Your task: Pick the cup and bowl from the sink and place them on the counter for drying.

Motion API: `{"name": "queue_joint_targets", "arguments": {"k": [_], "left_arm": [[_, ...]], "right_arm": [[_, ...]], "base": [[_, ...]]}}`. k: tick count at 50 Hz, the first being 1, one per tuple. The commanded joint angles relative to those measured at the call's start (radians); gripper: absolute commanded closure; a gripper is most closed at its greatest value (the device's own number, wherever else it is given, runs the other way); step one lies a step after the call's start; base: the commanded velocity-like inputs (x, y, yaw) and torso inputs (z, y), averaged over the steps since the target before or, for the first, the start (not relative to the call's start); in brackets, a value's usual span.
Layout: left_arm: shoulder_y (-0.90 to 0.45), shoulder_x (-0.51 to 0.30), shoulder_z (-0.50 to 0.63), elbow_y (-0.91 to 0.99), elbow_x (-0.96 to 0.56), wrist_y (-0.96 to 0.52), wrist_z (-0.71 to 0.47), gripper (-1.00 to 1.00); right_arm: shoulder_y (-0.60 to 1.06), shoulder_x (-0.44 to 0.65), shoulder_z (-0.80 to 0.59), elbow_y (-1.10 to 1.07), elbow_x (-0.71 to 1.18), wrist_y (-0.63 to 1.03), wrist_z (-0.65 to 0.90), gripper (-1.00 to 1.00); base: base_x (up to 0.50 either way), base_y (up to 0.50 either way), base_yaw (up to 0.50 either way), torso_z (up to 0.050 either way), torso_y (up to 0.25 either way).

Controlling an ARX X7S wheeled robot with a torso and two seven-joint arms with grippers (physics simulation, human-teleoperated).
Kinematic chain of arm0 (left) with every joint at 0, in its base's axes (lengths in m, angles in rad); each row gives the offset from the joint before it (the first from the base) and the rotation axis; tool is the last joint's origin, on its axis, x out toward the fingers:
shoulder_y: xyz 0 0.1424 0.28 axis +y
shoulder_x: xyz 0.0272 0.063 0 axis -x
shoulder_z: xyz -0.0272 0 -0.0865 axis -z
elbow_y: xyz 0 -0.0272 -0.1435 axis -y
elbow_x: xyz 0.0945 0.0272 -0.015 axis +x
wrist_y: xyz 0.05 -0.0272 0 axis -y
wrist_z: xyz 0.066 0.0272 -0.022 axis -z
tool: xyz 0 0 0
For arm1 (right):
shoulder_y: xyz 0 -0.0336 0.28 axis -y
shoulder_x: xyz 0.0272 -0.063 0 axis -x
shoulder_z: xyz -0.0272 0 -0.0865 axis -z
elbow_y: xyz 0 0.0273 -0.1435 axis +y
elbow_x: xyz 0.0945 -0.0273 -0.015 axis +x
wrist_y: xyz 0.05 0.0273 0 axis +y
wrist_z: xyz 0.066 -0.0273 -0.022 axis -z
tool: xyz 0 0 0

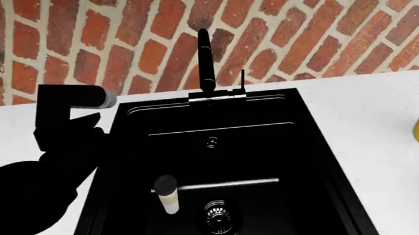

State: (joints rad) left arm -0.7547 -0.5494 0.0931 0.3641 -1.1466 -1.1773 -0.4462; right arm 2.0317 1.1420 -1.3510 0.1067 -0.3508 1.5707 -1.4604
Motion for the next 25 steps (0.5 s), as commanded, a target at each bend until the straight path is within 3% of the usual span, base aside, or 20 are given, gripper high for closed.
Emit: {"name": "queue_joint_targets", "arguments": {"k": [1, 4, 7, 8, 10, 11, 12, 13, 14, 15, 17, 18, 19, 21, 22, 25], "left_arm": [[0.003, 0.001, 0.006, -0.002, 0.000, 0.008, -0.001, -1.00], [0.005, 0.007, 0.008, 0.001, 0.000, 0.011, -0.008, -1.00], [0.017, 0.000, 0.007, -0.001, 0.004, 0.022, 0.004, -1.00], [0.011, 0.011, 0.016, -0.001, 0.006, 0.018, -0.004, -1.00], [-0.001, 0.009, 0.015, -0.005, 0.001, 0.013, -0.006, -1.00], [-0.004, 0.002, 0.008, -0.005, -0.005, 0.011, -0.004, -1.00], [0.002, -0.014, -0.005, 0.000, -0.016, 0.009, 0.003, -1.00], [-0.001, 0.003, 0.008, 0.000, -0.009, 0.010, -0.009, -1.00], [0.001, 0.003, 0.008, 0.003, -0.011, 0.009, -0.011, -1.00], [0.002, -0.011, 0.001, 0.003, -0.018, 0.006, -0.002, -1.00], [-0.001, -0.009, 0.002, 0.004, -0.021, 0.003, -0.008, -1.00], [-0.004, 0.000, 0.009, 0.002, -0.016, 0.004, -0.015, -1.00], [-0.011, 0.012, 0.020, -0.004, -0.007, 0.006, -0.020, -1.00], [-0.008, -0.001, 0.012, -0.003, -0.014, 0.006, -0.013, -1.00], [-0.008, -0.005, 0.012, -0.005, -0.013, 0.008, -0.006, -1.00], [-0.010, 0.007, 0.023, -0.005, -0.008, 0.009, -0.015, -1.00]], "right_arm": [[-0.077, -0.006, 0.199, 0.021, -0.036, 0.000, -0.110, -1.00], [-0.253, -0.017, 0.411, 0.010, -0.059, 0.000, -0.110, -1.00], [-0.559, -0.040, 0.752, -0.047, -0.099, 0.000, -0.110, -1.00], [-0.409, 0.110, 0.602, -0.074, 0.051, 0.000, 0.040, -1.00], [-0.709, 0.410, 0.902, -0.334, 0.351, -0.185, 0.340, -1.00], [-0.685, 0.260, 1.007, -0.184, 0.501, -0.035, 0.490, -1.00], [-0.835, 0.410, 1.157, -0.334, 0.651, -0.185, 0.640, -1.00], [-0.985, 0.429, 1.307, -0.389, 0.801, -0.304, 0.790, -1.00], [-0.886, 0.279, 1.157, -0.268, 0.951, -0.154, 0.940, -1.00], [-1.036, 0.429, 1.307, -0.410, 1.101, -0.304, 1.090, -1.00], [-1.336, 0.429, 1.607, -0.430, 1.401, -0.364, 1.390, -1.00], [-1.186, 0.279, 1.457, -0.345, 1.551, -0.214, 1.540, -1.00], [-1.336, 0.429, 1.607, -0.434, 1.701, -0.364, 1.690, -1.00], [-1.636, 0.429, 1.709, -0.446, 2.001, -0.416, 1.990, -1.00], [-1.672, 0.429, 1.707, -0.449, 2.151, -0.420, 2.058, -1.00], [-1.667, 0.429, 1.709, -0.446, 2.601, -0.415, 2.065, -1.00]], "base": [[0.00, 0.00, 0.00, 0.000, 0.000], [0.00, 0.00, 0.00, 0.000, 0.000], [0.00, 0.00, 0.00, 0.000, 0.000], [0.00, 0.00, 0.00, 0.000, 0.000], [0.00, 0.00, 0.00, 0.000, 0.000], [0.00, 0.00, 0.00, 0.000, 0.000], [0.00, 0.00, 0.00, 0.000, 0.000], [0.00, 0.00, 0.00, 0.000, 0.000], [0.00, 0.00, 0.00, 0.000, 0.000], [0.00, 0.00, 0.00, 0.000, 0.000], [0.00, 0.00, 0.00, 0.000, 0.000], [0.00, 0.00, 0.00, 0.000, 0.000], [0.00, 0.00, 0.00, 0.000, 0.000], [0.00, 0.00, 0.00, 0.000, 0.000], [0.00, 0.00, 0.00, 0.000, 0.000], [0.00, 0.00, 0.00, 0.000, 0.000]]}}
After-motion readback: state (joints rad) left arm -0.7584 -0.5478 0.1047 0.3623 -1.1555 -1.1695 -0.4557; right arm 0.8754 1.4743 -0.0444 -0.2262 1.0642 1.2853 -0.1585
